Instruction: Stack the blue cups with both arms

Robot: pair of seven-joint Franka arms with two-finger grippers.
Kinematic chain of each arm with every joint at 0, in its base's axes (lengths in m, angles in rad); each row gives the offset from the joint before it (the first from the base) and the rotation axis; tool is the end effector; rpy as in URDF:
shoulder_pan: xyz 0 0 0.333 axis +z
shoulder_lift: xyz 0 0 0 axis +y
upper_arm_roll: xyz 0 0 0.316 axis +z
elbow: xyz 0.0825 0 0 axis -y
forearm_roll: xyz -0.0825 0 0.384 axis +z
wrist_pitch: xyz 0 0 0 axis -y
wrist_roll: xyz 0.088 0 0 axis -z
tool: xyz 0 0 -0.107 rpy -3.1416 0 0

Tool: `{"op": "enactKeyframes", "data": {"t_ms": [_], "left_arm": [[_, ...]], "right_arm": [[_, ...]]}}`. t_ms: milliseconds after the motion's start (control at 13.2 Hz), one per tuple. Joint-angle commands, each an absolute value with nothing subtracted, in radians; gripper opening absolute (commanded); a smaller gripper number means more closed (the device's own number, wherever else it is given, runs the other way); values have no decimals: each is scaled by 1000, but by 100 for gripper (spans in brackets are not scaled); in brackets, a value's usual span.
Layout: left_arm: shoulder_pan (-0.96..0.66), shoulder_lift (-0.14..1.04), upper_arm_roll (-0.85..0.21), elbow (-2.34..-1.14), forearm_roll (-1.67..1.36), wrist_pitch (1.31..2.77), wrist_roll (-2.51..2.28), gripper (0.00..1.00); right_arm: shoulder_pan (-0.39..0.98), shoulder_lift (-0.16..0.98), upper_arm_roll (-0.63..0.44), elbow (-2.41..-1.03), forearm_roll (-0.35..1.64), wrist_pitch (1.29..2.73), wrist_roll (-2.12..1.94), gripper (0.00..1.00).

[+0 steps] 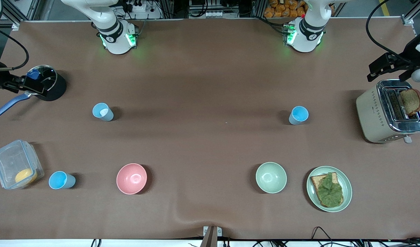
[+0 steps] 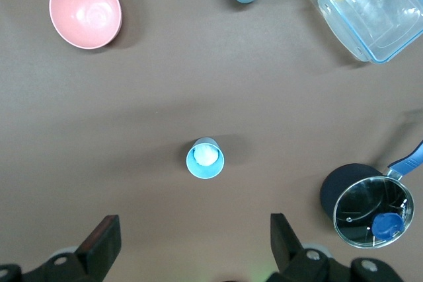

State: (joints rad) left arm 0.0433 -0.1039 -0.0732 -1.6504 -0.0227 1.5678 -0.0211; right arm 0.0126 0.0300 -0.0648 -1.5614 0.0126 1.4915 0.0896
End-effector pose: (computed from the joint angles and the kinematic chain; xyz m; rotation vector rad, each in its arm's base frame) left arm 0.5211 -0.0202 0.6424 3.1257 -0.0137 0.0322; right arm 0.5538 -0.0270 0.6058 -3.1211 0.2212 0.1566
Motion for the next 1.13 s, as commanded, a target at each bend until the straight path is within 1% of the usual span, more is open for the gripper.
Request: {"op": "enactKeyframes", "data": {"t_ms": [0, 1058], "left_arm": [[46, -123, -84, -1660, -31, 1566, -8, 100], [46, -109, -87, -1654, -31, 1582, -9, 100]], "right_arm": [[-12, 37, -46, -1545, 0, 1474, 101, 100], [-14, 37, -46, -1545, 0, 1460, 98, 100]]}}
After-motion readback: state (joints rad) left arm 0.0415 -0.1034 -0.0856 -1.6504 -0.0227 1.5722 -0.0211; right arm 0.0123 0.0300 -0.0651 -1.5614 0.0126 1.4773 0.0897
